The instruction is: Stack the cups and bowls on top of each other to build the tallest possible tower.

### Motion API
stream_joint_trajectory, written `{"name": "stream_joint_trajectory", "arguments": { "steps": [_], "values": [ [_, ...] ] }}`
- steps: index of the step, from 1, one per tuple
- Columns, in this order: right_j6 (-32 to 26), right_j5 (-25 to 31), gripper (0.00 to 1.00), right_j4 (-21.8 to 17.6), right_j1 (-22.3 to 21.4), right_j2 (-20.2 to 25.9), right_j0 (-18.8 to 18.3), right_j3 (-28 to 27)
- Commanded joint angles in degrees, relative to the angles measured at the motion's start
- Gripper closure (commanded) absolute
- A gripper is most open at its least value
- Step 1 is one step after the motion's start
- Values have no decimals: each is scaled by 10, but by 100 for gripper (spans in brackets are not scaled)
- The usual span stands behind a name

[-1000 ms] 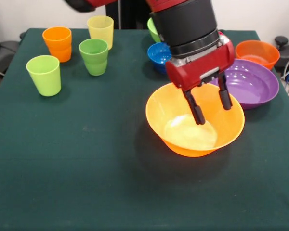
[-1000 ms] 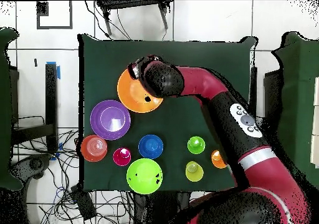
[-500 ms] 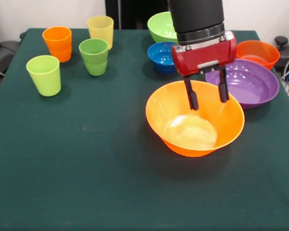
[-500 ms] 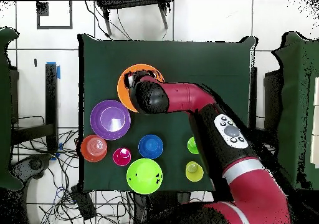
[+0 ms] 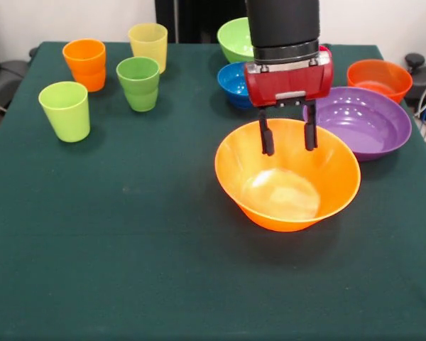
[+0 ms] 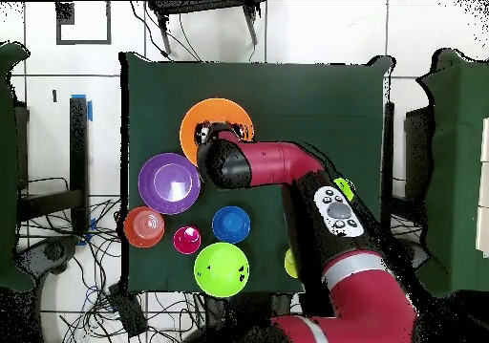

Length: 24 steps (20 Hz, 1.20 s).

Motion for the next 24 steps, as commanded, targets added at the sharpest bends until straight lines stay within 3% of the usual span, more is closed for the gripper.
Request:
{"name": "stream_joint_trajectory", "arguments": {
  "steps": [1, 11, 14, 17, 24],
  "values": [
    [88, 21, 0, 4, -9, -58, 59, 16],
    [78, 142, 0, 48, -60, -71, 136, -28],
    [92, 123, 0, 49, -47, -93, 163, -44],
    [113, 76, 0, 25, -23, -166, 220, -83],
    [118, 8, 0, 31, 48, -245, 269, -164]
  ]
}}
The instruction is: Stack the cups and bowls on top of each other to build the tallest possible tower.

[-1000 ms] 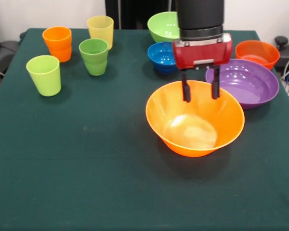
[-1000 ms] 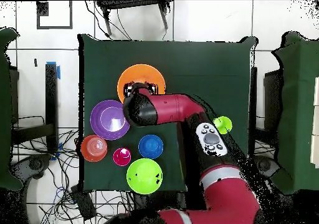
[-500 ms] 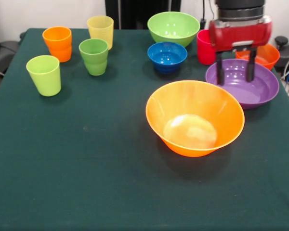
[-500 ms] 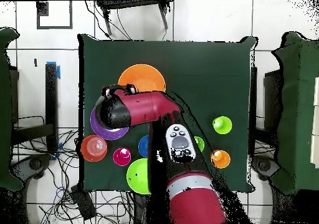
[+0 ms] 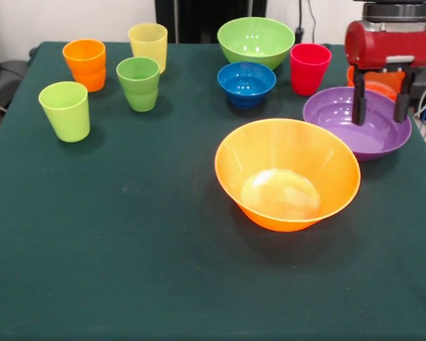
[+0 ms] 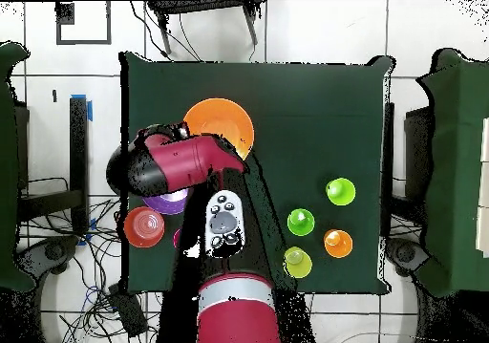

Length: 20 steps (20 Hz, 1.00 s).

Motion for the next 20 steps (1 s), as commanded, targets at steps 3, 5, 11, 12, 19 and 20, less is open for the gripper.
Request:
{"name": "stream_joint_trajectory", "arguments": {
  "steps": [3, 5, 11, 12, 19, 20],
  "values": [
    [116, -56, 0, 7, 104, -118, 57, -121],
    [120, -68, 0, 15, 120, -142, 72, -137],
    [116, -82, 0, 36, 158, -189, 98, -187],
    [119, -78, 0, 44, 166, -201, 105, -194],
    [103, -45, 0, 77, 187, -181, 108, -202],
    [103, -43, 0, 81, 186, -174, 107, -196]
  ]
}}
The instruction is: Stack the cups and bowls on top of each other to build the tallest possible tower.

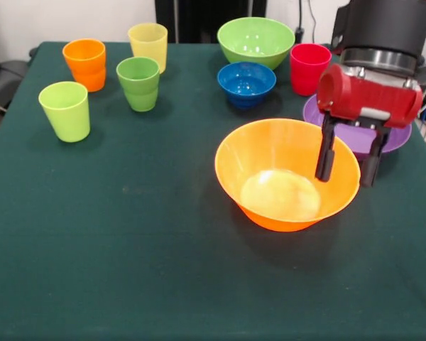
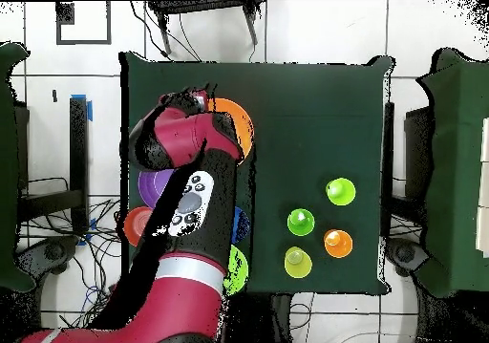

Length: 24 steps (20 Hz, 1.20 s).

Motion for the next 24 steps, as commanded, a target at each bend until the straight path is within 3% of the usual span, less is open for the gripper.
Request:
{"name": "stream_joint_trajectory", "arguments": {
  "steps": [1, 10, 14, 18, 20, 24],
  "values": [
    [92, 30, 0, 31, 44, 27, 10, -18],
    [121, 16, 0, 72, 62, -26, 60, 4],
    [115, 53, 0, 84, 70, -58, 80, 5],
    [90, 67, 0, 87, 62, -38, 68, 21],
    [106, 59, 0, 93, 81, -73, 89, 11],
    [157, 44, 0, 122, 145, -186, 149, -8]
  ]
}}
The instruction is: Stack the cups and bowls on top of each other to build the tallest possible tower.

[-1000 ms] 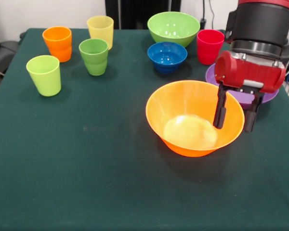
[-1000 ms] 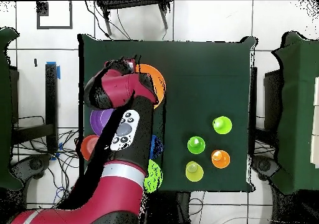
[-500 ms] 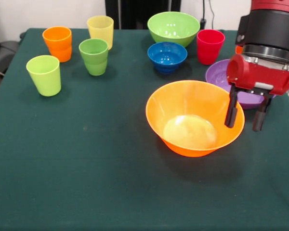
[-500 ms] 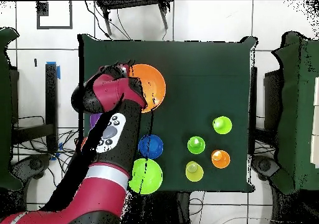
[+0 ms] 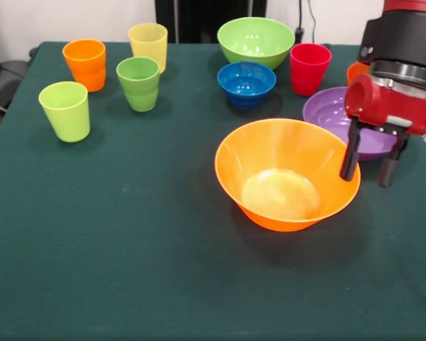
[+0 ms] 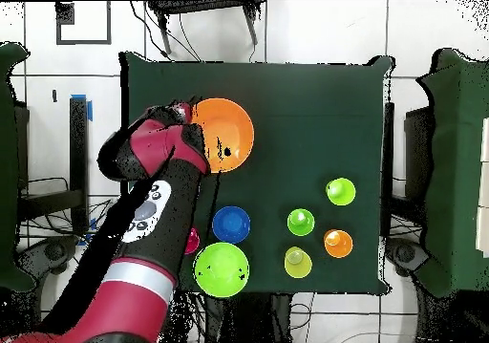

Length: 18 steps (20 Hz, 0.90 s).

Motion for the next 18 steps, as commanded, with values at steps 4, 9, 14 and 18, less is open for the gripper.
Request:
{"name": "stream_joint_trajectory", "arguments": {
  "steps": [4, 9, 14, 18],
  "values": [
    [175, 17, 0, 66, 146, -193, 101, -13],
    [170, 27, 0, 71, 154, -206, 112, -11],
    [154, 48, 0, 65, 104, -107, 82, 16],
    [142, 36, 0, 54, 82, -63, 66, 30]
  ]
}}
